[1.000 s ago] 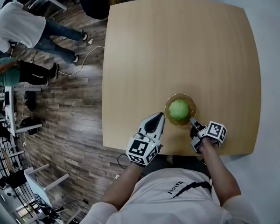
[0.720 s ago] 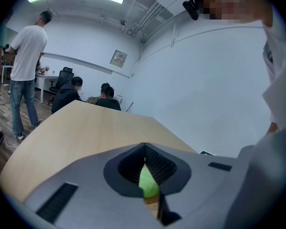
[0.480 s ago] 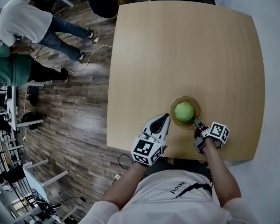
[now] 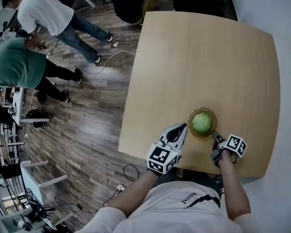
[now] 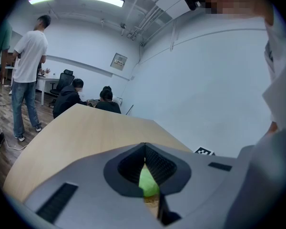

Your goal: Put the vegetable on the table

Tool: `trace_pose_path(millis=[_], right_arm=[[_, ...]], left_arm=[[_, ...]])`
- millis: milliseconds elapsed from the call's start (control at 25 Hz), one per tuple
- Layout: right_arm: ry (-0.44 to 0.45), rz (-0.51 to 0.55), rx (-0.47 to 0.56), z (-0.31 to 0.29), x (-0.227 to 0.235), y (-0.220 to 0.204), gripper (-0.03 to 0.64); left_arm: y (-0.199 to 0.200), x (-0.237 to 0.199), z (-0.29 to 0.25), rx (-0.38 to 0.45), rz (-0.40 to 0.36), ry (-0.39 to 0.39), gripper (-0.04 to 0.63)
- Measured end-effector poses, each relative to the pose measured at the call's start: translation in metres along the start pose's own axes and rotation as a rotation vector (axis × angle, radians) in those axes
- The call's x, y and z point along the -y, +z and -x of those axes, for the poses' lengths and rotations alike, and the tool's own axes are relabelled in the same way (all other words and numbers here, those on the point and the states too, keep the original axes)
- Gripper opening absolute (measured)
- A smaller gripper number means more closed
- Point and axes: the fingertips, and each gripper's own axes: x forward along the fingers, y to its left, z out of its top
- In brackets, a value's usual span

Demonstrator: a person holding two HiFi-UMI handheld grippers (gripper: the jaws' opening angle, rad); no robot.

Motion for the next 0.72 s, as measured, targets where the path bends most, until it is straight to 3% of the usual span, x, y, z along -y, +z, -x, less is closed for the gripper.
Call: trace_pose_path(millis=[200, 400, 720], right_arm=[[-0.009, 0.077, 0.060, 0.013, -0.003, 0.000, 0.065], [0.023, 0.159, 0.101, 0.042, -0.045, 0.004, 0.034], [0.189, 0.312, 0.150, 0.057, -0.135, -0.023, 0.015]], left_arm=[[-0.009, 0.001, 0.007, -0.012, -0.006, -0.007, 0.014], [0.009, 0.017, 0.020, -0.012, -0.002, -0.029, 0.014], [0.011, 0.022, 0.053, -0.021, 0.006, -0.064, 0.014]])
